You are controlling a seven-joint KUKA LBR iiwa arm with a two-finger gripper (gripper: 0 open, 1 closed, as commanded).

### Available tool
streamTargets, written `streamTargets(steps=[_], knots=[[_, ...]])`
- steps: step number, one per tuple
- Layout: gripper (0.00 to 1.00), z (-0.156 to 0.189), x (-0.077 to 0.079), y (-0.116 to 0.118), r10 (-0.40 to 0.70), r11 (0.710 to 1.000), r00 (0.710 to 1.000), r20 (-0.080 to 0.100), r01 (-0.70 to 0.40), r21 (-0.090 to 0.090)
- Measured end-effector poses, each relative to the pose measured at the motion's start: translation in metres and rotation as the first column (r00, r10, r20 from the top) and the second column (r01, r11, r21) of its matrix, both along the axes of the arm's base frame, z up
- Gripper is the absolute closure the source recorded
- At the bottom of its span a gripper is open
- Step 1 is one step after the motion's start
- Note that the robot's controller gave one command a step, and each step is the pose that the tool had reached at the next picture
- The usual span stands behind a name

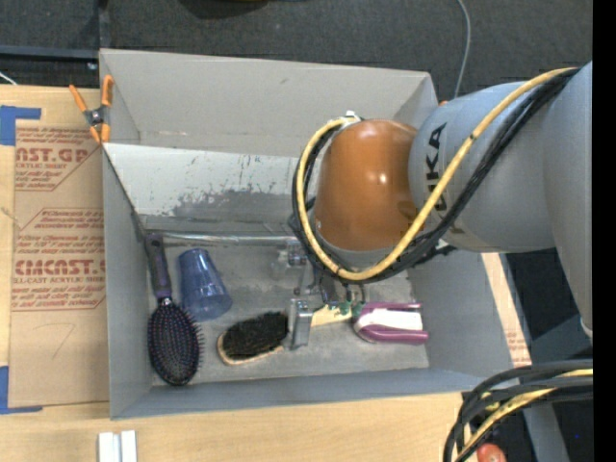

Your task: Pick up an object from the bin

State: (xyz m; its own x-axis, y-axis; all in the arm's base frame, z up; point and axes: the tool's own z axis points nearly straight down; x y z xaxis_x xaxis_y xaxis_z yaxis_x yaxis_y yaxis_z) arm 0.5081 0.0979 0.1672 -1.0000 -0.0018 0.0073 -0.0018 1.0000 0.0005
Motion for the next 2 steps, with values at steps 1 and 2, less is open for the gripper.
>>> streamTargets(steps=[1, 2], knots=[[0.0, 0.004, 0.002, -0.001, -0.002, 1.0, 1.0, 0.008, 0.002, 0.001], [0.0, -0.097, -0.015, -0.008, 0.249, 0.969, 0.968, 0.014, -0.249, 0.001]])
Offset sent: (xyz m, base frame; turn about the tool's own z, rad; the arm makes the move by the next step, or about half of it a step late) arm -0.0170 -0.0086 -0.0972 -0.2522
